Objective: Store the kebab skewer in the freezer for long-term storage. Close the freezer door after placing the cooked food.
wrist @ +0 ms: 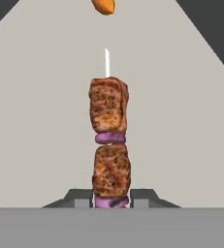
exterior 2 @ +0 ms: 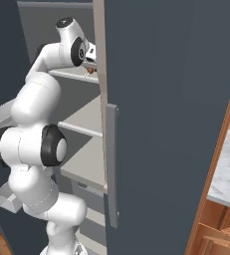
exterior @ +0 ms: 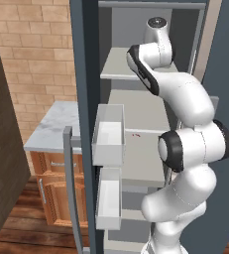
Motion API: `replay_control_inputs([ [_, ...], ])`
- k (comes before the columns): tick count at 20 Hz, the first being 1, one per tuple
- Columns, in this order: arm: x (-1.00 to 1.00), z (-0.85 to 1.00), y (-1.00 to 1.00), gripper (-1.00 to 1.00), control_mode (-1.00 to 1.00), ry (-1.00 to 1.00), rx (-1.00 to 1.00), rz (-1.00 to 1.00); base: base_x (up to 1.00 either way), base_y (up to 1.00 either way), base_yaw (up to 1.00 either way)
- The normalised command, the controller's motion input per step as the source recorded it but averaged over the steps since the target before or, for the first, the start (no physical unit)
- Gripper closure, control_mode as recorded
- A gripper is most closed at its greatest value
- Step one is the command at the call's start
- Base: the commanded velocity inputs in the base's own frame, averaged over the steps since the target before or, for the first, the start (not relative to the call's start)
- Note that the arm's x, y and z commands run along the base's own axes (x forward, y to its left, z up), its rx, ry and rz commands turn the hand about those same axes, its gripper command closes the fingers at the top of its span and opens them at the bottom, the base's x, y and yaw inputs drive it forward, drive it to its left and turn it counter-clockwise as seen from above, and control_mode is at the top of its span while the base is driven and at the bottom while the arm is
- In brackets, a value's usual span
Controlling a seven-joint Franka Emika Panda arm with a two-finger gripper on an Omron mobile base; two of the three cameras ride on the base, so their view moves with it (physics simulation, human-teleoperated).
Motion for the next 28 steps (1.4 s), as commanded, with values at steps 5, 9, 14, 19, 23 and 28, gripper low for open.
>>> replay_control_inputs([
  [5, 0.32, 0.00, -0.01, 1.00, -1.00, 0.00, 0.00, 0.00, 0.00, 0.00, 0.00],
  [9, 0.34, 0.00, -0.03, 1.00, -1.00, 0.00, 0.00, 0.04, 0.00, 0.00, 0.00],
  [14, 0.23, 0.00, 0.00, 1.00, -1.00, 0.00, 0.00, 0.02, 0.00, 0.00, 0.00],
  [19, 0.14, 0.00, 0.00, -1.00, -1.00, 0.00, 0.00, 0.02, 0.00, 0.00, 0.00],
  [23, 0.02, 0.00, 0.00, -1.00, -1.00, 0.00, 0.00, 0.01, 0.00, 0.00, 0.00],
  [28, 0.00, 0.00, 0.00, -1.00, -1.00, 0.00, 0.00, 0.00, 0.00, 0.00, 0.00],
])
